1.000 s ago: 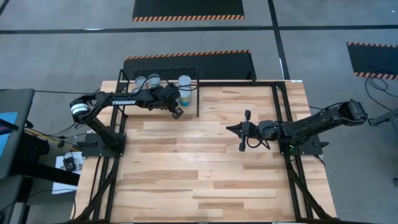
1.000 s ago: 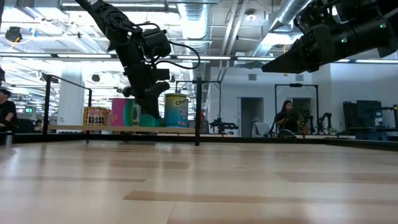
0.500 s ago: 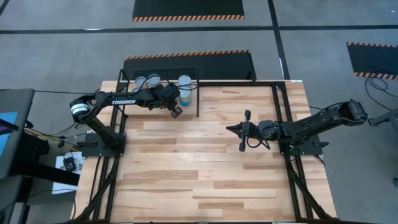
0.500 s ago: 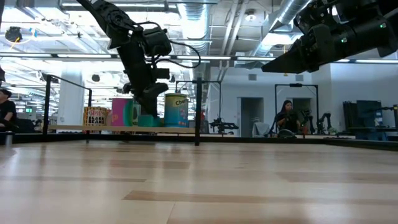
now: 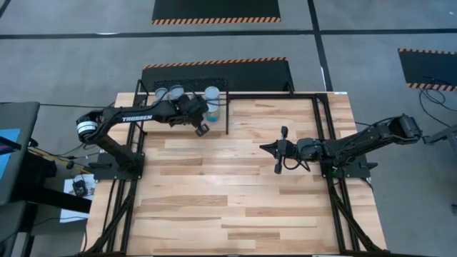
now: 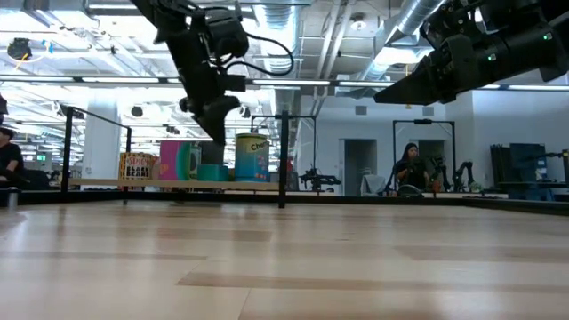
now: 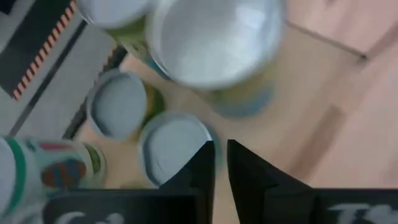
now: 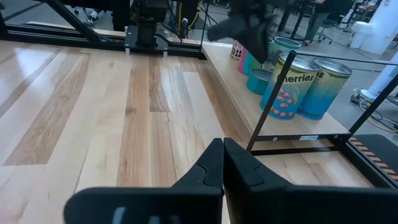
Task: Pick and place cans onto a shelf
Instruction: Return to Home Position
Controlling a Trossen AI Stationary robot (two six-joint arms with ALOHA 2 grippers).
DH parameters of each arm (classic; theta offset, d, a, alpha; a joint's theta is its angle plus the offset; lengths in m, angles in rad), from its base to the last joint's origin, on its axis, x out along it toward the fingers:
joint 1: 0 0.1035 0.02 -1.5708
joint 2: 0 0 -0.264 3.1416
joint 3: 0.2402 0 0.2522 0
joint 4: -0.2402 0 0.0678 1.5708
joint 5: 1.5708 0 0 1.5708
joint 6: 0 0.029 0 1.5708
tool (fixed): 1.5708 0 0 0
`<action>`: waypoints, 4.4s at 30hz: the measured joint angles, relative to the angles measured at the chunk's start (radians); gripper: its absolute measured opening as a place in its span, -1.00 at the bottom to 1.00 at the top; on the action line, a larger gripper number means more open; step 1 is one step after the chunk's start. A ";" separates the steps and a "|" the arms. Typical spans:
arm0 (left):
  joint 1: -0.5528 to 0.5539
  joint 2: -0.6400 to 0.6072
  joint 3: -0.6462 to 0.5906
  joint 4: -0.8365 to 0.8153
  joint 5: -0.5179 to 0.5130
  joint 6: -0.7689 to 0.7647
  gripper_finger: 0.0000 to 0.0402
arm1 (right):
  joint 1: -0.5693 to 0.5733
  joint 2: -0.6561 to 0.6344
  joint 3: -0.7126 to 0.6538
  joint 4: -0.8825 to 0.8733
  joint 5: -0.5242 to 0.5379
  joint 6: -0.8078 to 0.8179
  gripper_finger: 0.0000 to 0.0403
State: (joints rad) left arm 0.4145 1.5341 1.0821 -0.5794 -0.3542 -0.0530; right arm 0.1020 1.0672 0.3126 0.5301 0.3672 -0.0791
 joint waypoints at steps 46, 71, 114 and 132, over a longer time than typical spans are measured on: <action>-0.425 -1.151 -0.937 0.580 0.297 -0.017 -1.00 | -0.033 -0.169 -0.161 0.047 -0.081 -0.019 -0.93; -0.281 -1.530 -1.035 0.509 0.402 0.033 -1.00 | -0.252 -1.063 -0.304 -0.491 -0.343 0.008 -0.94; -0.237 -1.527 -1.075 0.608 0.341 0.023 -1.00 | -0.328 -1.041 -0.306 -0.514 -0.343 0.114 -0.92; -0.237 -1.527 -1.075 0.609 0.341 0.023 -1.00 | -0.328 -1.041 -0.307 -0.515 -0.342 0.114 -0.92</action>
State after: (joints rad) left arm 0.1780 0.0067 0.0067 0.0291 -0.0135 -0.0299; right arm -0.2260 0.0257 0.0059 0.0154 0.0250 0.0349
